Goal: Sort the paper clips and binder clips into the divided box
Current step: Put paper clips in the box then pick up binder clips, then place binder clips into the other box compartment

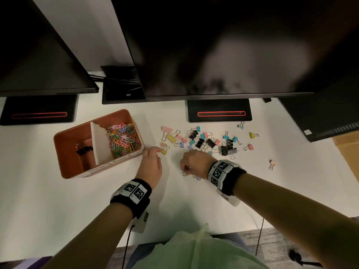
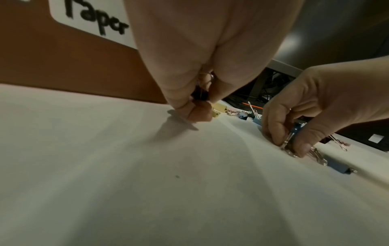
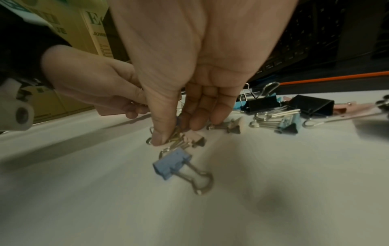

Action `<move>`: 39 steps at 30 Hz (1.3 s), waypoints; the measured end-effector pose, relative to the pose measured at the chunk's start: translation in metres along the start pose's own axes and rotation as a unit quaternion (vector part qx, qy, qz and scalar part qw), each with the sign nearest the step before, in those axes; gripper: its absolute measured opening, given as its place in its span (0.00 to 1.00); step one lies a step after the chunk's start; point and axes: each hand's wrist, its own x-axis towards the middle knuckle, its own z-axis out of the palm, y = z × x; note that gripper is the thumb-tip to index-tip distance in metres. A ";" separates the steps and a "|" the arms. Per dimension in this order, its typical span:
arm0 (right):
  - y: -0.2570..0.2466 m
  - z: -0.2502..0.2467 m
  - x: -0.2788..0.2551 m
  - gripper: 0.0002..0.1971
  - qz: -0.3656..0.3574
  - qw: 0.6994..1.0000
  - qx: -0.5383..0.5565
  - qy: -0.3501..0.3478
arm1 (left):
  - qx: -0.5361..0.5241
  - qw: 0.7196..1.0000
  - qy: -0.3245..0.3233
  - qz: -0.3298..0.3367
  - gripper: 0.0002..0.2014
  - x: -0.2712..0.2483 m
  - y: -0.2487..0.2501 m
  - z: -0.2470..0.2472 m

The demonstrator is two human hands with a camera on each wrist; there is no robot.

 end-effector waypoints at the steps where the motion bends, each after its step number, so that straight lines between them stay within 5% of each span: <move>1: 0.000 0.001 0.001 0.07 0.002 1.000 -0.001 -0.002 | 0.004 1.000 -0.002 -0.012 0.14 0.001 0.003 0.003; 6: 0.003 0.000 0.002 0.08 0.001 0.999 0.048 -0.011 | -0.013 0.998 0.016 -0.062 0.12 0.007 0.011 0.014; 10: 0.013 -0.014 0.004 0.06 -0.008 0.992 0.099 0.080 | 0.003 0.995 0.012 -0.097 0.19 0.015 0.014 0.017; 13: 0.016 -0.028 0.014 0.05 0.010 0.985 0.122 0.123 | 0.036 0.995 0.013 -0.091 0.15 0.018 0.014 0.018; 22: 0.010 -0.028 0.028 0.05 0.020 0.994 0.060 0.084 | 0.028 0.999 -0.019 -0.026 0.07 -0.007 0.001 0.007; 27: -0.002 -0.023 0.030 0.14 0.026 0.997 0.042 0.060 | -0.002 0.998 -0.042 -0.043 0.06 -0.026 -0.015 -0.013; 39: -0.028 -0.010 0.036 0.06 0.019 0.996 0.070 0.060 | -0.030 0.996 -0.059 -0.059 0.07 -0.051 -0.049 -0.047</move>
